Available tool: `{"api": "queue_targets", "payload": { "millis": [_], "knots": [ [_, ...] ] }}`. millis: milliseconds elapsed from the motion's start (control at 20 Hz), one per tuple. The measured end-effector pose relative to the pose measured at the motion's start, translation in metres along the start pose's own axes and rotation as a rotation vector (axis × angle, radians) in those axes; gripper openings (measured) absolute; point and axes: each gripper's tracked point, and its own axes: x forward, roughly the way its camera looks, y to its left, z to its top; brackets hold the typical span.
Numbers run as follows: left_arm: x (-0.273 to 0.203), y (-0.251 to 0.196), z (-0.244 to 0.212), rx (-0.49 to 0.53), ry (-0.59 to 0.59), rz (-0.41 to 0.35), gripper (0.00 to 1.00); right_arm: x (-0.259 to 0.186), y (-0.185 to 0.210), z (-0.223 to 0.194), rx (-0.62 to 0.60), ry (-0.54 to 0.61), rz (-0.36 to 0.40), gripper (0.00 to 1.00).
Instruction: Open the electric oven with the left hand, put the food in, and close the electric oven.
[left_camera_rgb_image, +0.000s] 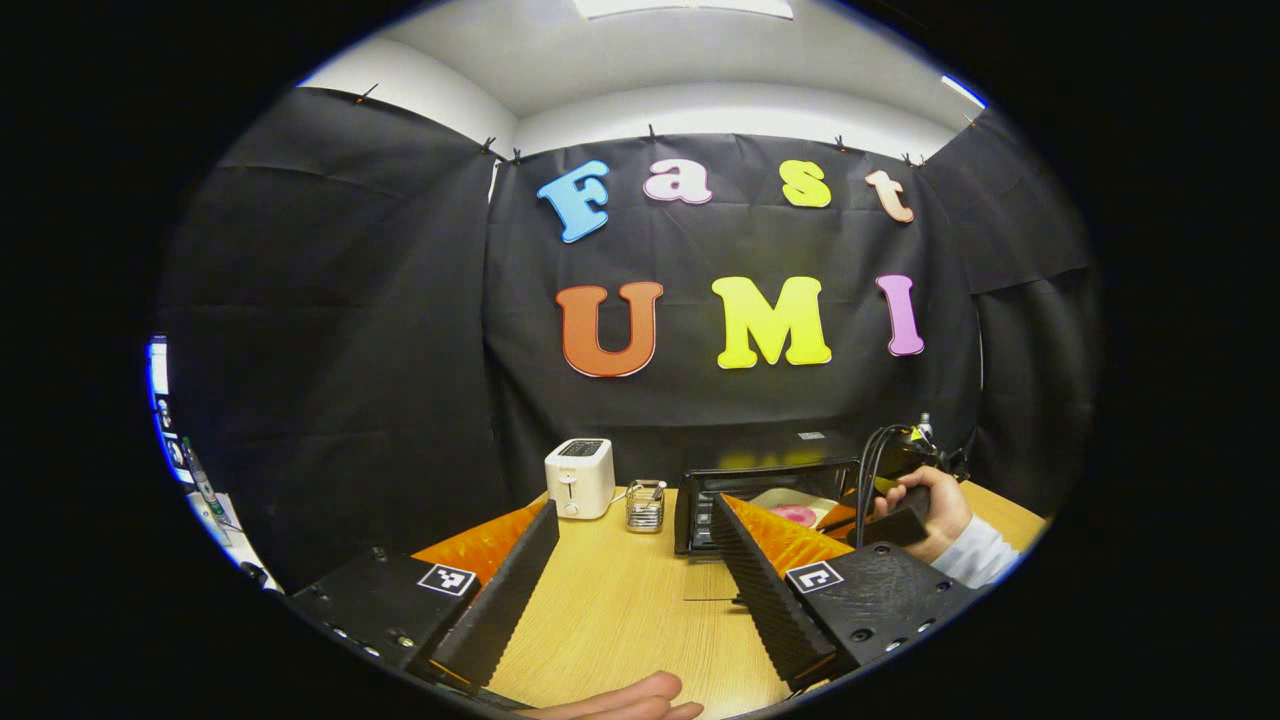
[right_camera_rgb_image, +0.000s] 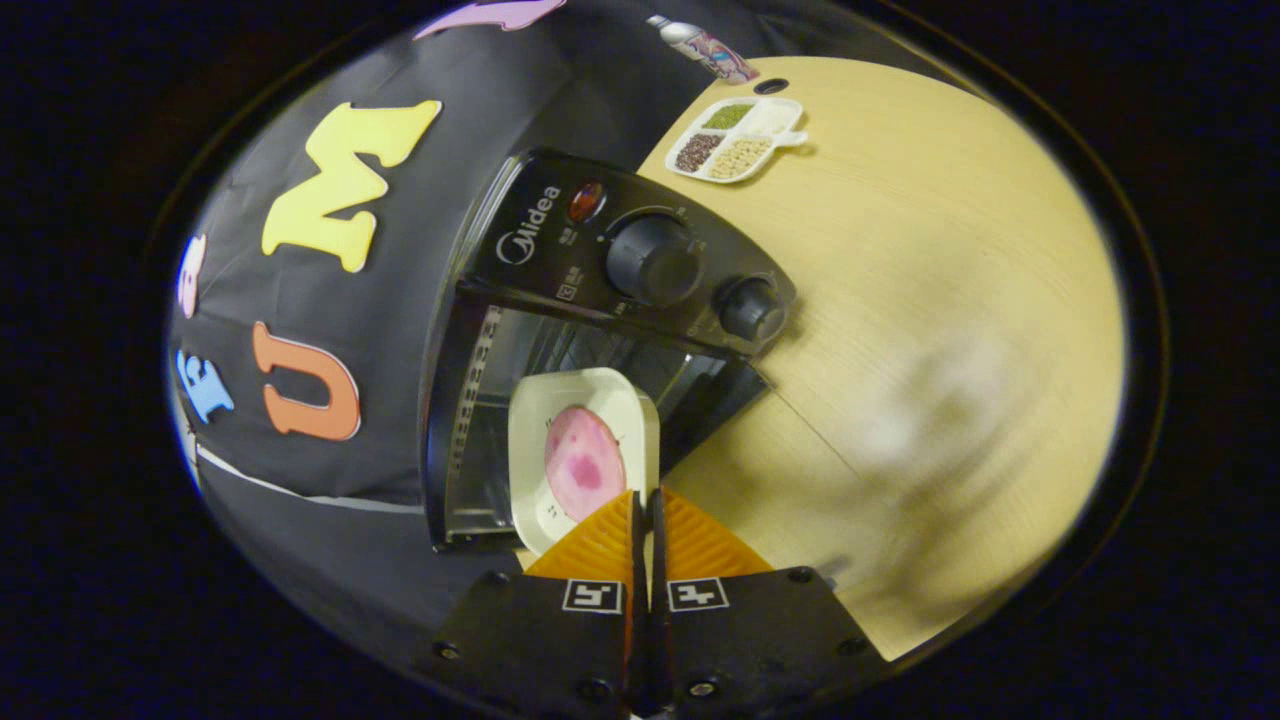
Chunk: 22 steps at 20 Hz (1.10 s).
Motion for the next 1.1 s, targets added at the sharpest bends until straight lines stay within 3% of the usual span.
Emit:
{"api": "queue_targets", "payload": {
  "millis": [350,500,650,950,1000,1100],
  "knots": [
    [0.003,0.010,-0.005,0.021,0.020,0.018,1.00,0.050,0.030,0.017,0.033,-0.179,0.079,0.01],
    [0.008,0.011,-0.014,0.022,0.041,0.018,0.96,0.066,0.039,0.025,0.011,-0.240,0.103,0.01],
    [0.012,0.013,-0.021,0.025,0.068,0.034,0.97,0.079,0.045,0.028,-0.067,-0.274,0.120,0.05],
    [0.013,0.005,-0.019,0.015,0.068,0.032,0.97,0.079,0.051,0.040,-0.105,-0.317,0.201,0.09],
    [0.013,0.003,-0.019,0.014,0.067,0.029,0.96,0.078,0.046,0.046,-0.127,-0.344,0.187,0.15],
    [0.012,-0.002,-0.020,0.014,0.069,0.014,0.96,0.076,0.036,0.050,-0.179,-0.386,0.152,0.16]
  ]
}}
